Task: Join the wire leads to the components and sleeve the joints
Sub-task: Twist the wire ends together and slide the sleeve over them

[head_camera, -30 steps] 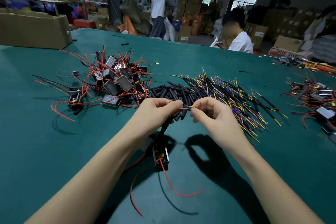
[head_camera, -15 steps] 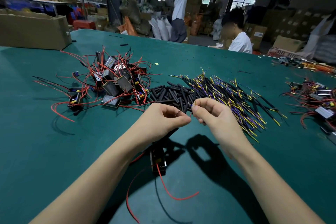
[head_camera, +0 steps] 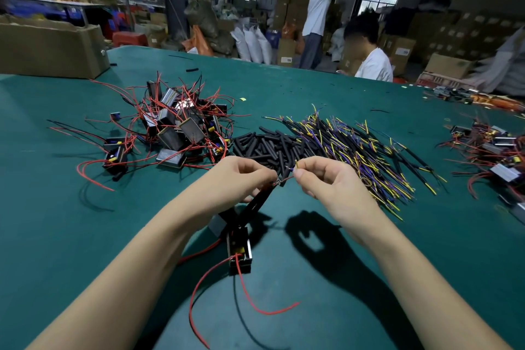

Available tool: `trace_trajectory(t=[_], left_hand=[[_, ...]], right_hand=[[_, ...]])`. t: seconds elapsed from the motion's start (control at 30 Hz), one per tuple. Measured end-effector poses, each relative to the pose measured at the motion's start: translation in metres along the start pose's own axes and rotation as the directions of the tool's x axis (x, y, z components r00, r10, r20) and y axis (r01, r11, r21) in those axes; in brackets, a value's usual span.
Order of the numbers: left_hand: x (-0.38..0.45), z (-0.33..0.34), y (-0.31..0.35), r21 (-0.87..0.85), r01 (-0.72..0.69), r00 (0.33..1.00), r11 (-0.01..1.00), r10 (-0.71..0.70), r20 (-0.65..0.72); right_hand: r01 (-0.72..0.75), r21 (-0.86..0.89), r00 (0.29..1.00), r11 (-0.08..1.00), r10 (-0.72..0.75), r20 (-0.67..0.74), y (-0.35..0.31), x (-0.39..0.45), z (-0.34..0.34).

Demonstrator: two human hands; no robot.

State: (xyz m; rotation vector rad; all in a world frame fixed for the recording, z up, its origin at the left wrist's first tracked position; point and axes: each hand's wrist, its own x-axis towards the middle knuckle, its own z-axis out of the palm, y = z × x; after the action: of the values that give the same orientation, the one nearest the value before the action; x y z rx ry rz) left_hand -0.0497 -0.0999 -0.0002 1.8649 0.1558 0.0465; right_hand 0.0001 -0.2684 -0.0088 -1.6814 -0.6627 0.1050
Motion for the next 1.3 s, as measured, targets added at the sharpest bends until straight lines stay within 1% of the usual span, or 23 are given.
trace_trajectory(t=[0.07,0.13,0.27,0.33,0.4,0.47,0.53,0.57,0.63,0.77,1.07,1.3], left_hand=[[-0.002,-0.002,0.001,0.077,0.003,1.0,0.997,-0.005,0.028],[-0.002,-0.004,0.002,0.076,0.021,0.998,0.997,-0.025,0.058],[-0.003,-0.009,0.003,-0.084,0.083,0.988,0.993,-0.071,0.135],[-0.003,-0.01,0.003,-0.149,0.086,0.989,0.985,-0.066,0.134],[-0.002,-0.01,0.002,-0.146,0.057,0.996,0.988,-0.047,0.071],[-0.001,-0.009,0.001,-0.089,0.004,1.0,0.996,-0.003,0.004],[-0.002,-0.007,0.0,-0.05,-0.068,0.998,0.996,0.069,0.002],[-0.003,-0.005,0.001,-0.045,-0.105,0.994,0.993,0.106,0.016],[-0.004,-0.003,0.001,-0.04,-0.151,0.987,0.988,0.153,0.044],[-0.003,-0.001,0.001,-0.052,-0.178,0.982,0.983,0.181,0.062],[-0.004,-0.001,0.003,-0.097,-0.197,0.979,0.976,0.202,0.042],[-0.007,-0.005,0.006,-0.075,-0.207,0.977,0.975,0.21,0.041]], right_hand=[[-0.005,-0.006,1.0,1.0,0.005,0.002,0.0,-0.001,0.0],[-0.018,0.0,1.0,1.0,0.018,0.002,0.0,-0.001,-0.001],[-0.05,0.043,0.999,0.998,0.05,0.017,-0.002,-0.001,-0.004],[-0.065,0.051,0.997,0.997,0.063,0.047,-0.003,-0.001,-0.006],[-0.078,0.025,0.989,0.997,0.074,0.127,-0.004,-0.002,-0.008],[-0.096,-0.011,0.969,0.995,0.096,0.229,-0.004,-0.004,-0.01],[-0.103,-0.065,0.946,0.993,0.118,0.303,-0.003,-0.005,-0.009],[-0.1,-0.084,0.942,0.991,0.122,0.313,-0.003,-0.005,-0.009],[-0.09,-0.076,0.955,0.993,0.108,0.275,-0.001,-0.005,-0.008],[-0.078,0.011,0.984,0.997,0.075,0.16,0.004,-0.002,-0.008],[-0.061,0.076,0.993,0.995,0.052,0.108,0.008,-0.001,-0.004],[-0.073,0.098,0.994,0.992,0.065,0.087,0.008,-0.001,-0.002]])
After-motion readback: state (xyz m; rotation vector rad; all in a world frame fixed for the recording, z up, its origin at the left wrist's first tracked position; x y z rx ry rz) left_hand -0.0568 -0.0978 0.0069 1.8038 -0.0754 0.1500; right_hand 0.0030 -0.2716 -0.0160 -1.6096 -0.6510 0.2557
